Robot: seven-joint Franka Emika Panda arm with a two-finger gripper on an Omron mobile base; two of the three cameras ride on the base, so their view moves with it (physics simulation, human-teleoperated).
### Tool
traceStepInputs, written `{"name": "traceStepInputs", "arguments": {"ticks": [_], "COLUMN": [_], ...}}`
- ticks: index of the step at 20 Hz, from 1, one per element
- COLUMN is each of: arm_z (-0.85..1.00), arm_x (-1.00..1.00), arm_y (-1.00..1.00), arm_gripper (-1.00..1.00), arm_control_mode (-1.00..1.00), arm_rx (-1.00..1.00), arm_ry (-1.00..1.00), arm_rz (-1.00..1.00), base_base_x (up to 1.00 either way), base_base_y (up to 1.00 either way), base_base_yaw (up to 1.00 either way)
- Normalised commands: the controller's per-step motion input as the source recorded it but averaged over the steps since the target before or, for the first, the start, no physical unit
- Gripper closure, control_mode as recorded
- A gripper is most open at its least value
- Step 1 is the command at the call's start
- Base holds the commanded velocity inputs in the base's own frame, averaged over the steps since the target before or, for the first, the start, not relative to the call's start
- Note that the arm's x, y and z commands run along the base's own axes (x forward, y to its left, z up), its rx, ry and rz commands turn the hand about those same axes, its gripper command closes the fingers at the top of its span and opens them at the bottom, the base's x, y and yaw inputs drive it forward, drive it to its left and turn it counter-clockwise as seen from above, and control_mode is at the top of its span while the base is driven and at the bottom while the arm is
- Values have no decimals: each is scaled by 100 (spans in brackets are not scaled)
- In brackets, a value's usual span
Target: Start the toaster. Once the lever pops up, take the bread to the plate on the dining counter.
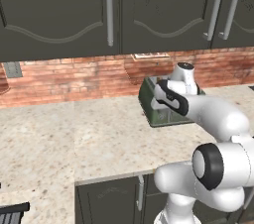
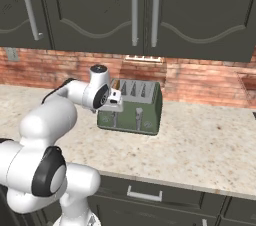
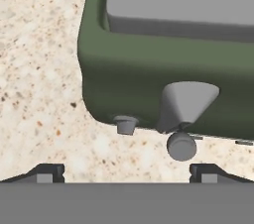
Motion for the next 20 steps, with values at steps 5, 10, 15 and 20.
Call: {"name": "traceStepInputs", "arguments": {"ticks": [5,10,15,20], "arm_z": [-7,-12,-6,0], "arm_x": [0,8,13,8], "arm_y": [0,0,0,0], "arm_gripper": [-100,-100,-100,-100], "arm_control_mode": [-100,-100,-100,-100], "arm_rx": [0,1,0,1], "arm_ry": [-11,-3,0,0], "arm_rz": [1,0,1,0], "base_base_x": [0,0,0,0], "base_base_y": [0,0,0,0], "base_base_yaw": [0,0,0,0]}}
